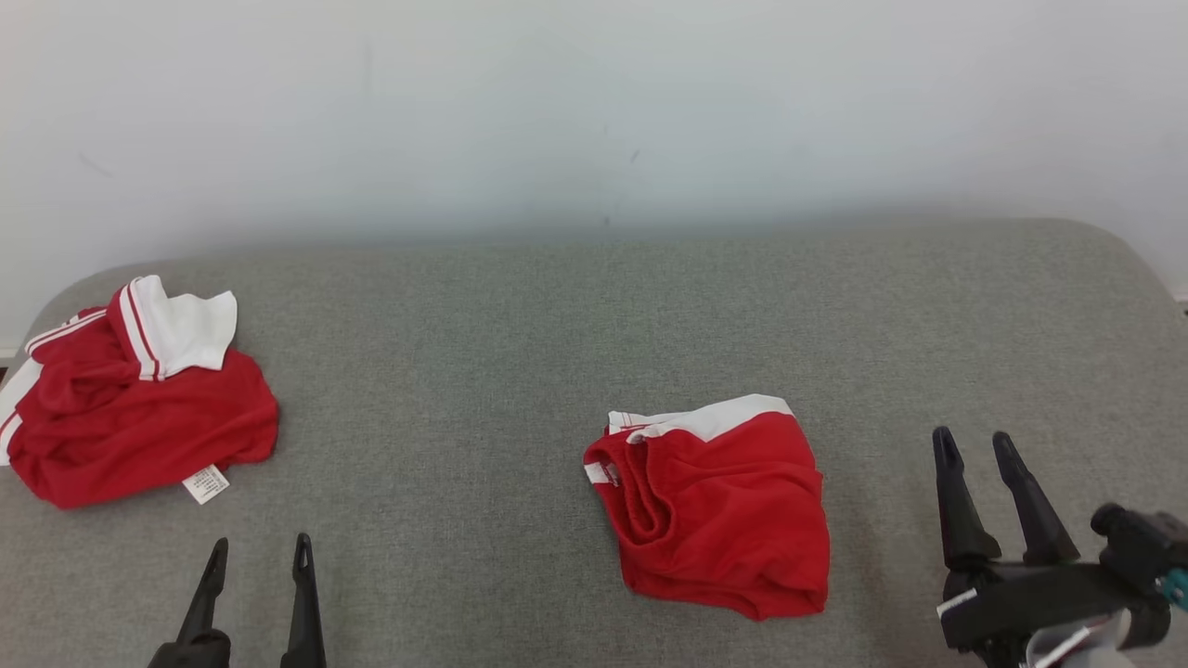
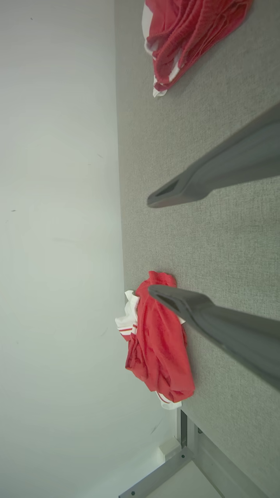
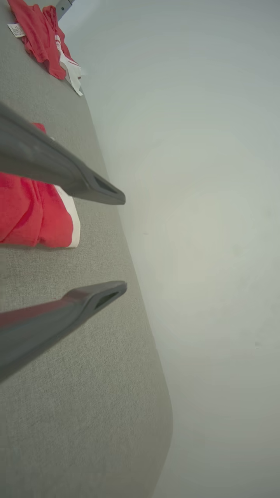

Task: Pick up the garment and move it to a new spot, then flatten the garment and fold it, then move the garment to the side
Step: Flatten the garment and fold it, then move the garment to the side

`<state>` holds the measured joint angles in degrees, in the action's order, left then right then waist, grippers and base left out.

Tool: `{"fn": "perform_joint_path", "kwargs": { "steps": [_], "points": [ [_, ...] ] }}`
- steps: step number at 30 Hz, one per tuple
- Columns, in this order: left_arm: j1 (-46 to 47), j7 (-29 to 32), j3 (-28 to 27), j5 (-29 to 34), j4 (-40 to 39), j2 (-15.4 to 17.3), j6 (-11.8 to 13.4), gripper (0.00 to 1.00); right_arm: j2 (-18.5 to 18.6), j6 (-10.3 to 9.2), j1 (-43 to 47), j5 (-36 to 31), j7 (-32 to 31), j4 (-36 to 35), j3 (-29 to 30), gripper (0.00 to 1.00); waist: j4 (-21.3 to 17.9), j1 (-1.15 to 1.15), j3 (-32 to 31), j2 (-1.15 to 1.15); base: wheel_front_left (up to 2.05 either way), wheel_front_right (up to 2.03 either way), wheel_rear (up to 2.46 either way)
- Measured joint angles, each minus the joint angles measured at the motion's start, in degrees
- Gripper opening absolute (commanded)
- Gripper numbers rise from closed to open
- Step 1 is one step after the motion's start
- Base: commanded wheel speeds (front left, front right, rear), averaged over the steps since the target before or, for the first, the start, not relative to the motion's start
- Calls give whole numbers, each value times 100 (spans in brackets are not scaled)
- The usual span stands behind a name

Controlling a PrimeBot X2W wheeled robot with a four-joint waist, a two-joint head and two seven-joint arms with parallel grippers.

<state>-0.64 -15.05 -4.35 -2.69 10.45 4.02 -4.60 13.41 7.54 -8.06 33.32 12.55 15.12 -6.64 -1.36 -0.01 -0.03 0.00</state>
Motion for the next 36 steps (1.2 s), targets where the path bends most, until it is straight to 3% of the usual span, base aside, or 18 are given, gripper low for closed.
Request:
{"fn": "perform_joint_path", "kwargs": {
  "steps": [14, 36],
  "points": [
    [-80, 0, -11, 35, -42, 37, -26, 100, -348, 1, 1097, -690, 219, -658, 191, 100, -52, 0, -132, 0, 0, 0, 0],
    [-191, 0, 100, 59, -109, 59, -52, 100, -666, 1, 1148, -1439, 244, -757, 269, 100, 172, 1, -136, 0, 0, 0, 0]
  ]
}}
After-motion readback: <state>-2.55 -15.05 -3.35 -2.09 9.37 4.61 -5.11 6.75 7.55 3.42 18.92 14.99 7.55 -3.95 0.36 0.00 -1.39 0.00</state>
